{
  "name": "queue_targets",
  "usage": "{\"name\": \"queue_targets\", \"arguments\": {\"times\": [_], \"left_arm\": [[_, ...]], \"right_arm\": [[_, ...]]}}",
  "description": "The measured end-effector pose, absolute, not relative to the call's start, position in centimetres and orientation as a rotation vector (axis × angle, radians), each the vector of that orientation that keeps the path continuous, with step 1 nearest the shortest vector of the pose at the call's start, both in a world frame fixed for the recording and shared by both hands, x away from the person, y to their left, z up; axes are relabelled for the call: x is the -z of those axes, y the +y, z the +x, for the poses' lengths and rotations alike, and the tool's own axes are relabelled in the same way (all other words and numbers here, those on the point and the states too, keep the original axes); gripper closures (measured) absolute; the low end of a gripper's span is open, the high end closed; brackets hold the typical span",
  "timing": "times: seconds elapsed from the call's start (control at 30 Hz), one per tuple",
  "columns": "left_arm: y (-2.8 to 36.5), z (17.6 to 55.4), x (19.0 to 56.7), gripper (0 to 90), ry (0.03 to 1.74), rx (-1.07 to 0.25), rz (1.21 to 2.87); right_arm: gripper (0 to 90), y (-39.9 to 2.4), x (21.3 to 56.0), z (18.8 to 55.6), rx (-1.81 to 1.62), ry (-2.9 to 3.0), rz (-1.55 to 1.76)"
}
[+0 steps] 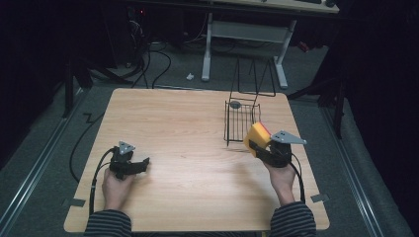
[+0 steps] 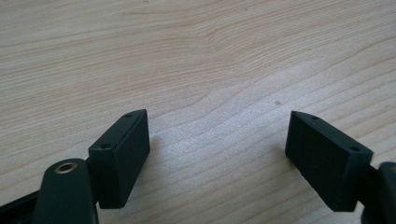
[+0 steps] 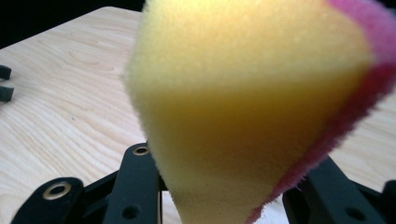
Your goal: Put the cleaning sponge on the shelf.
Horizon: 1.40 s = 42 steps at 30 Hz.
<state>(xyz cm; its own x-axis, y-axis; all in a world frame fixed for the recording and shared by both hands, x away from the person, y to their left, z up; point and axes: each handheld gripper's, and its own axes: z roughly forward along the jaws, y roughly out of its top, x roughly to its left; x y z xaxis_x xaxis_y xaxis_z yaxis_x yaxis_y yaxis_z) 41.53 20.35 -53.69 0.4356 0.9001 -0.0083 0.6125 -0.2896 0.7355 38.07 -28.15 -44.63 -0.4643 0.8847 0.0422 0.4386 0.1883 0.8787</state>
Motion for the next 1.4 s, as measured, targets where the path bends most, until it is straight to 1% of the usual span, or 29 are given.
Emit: {"name": "queue_targets", "arguments": {"times": [0.5, 0.93, 1.4], "left_arm": [[20.4, 41.5, 53.7, 22.4, 1.267, -0.545, 2.015], [20.4, 41.5, 53.7, 22.4, 1.267, -0.546, 2.017], [20.4, 41.6, 53.7, 22.5, 1.268, -0.546, 2.014]], "right_arm": [[60.9, -27.4, 44.0, 42.2, -1.173, 1.971, 1.294], [61.0, -26.7, 44.8, 46.0, -1.082, 2.005, 1.342], [61.0, -26.2, 45.3, 48.5, -1.057, 1.976, 1.368]]}}
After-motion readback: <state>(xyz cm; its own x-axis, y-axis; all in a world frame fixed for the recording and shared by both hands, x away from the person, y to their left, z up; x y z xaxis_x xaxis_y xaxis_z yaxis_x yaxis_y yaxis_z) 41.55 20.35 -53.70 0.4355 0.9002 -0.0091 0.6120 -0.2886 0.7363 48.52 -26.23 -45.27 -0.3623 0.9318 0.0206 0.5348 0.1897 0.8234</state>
